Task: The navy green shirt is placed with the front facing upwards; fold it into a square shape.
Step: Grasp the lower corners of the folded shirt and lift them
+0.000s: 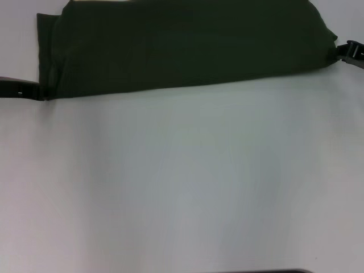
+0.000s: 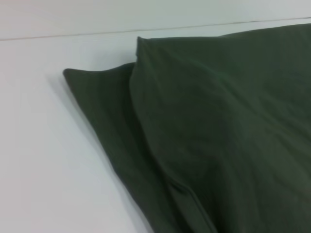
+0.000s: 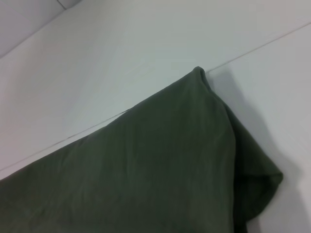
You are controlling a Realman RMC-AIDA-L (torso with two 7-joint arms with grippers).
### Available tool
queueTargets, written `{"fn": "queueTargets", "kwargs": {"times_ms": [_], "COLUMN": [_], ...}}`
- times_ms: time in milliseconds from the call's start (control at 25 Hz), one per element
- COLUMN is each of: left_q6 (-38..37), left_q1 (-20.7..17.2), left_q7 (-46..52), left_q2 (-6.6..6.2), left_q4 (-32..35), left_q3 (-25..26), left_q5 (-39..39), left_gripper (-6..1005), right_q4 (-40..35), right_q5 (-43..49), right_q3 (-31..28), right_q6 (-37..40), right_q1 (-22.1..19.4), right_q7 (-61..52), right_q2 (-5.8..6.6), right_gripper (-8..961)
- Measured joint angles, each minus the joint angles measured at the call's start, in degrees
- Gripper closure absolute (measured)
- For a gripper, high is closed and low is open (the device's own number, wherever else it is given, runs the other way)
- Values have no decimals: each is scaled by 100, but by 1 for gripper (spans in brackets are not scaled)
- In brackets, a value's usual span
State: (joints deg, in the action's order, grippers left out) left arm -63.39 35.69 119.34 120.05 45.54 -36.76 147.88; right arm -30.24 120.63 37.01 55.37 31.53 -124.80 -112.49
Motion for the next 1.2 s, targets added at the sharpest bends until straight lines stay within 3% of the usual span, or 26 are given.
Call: {"fn": "queueTargets", "kwargs": {"times_ms": [160, 280, 1200], "left_q6": [25, 29, -328], "left_q1": [0, 20, -128], "left_q7": [18, 19, 41], "left_q2": [3, 2, -8], "left_q4": [19, 19, 378], "left_q3": [-9, -11, -25], "left_q5": [7, 19, 28], "left_gripper": [822, 1001, 1000], "right_q4": [0, 0, -3], "right_q5": [-4, -5, -4], "right_q3": [-7, -31, -409], "right_q6": [0, 0, 211], "right_q1": [-19, -31, -192], "right_q7": [0, 3, 231], "right_q2": [0, 0, 21], "right_gripper": [942, 941, 942]}}
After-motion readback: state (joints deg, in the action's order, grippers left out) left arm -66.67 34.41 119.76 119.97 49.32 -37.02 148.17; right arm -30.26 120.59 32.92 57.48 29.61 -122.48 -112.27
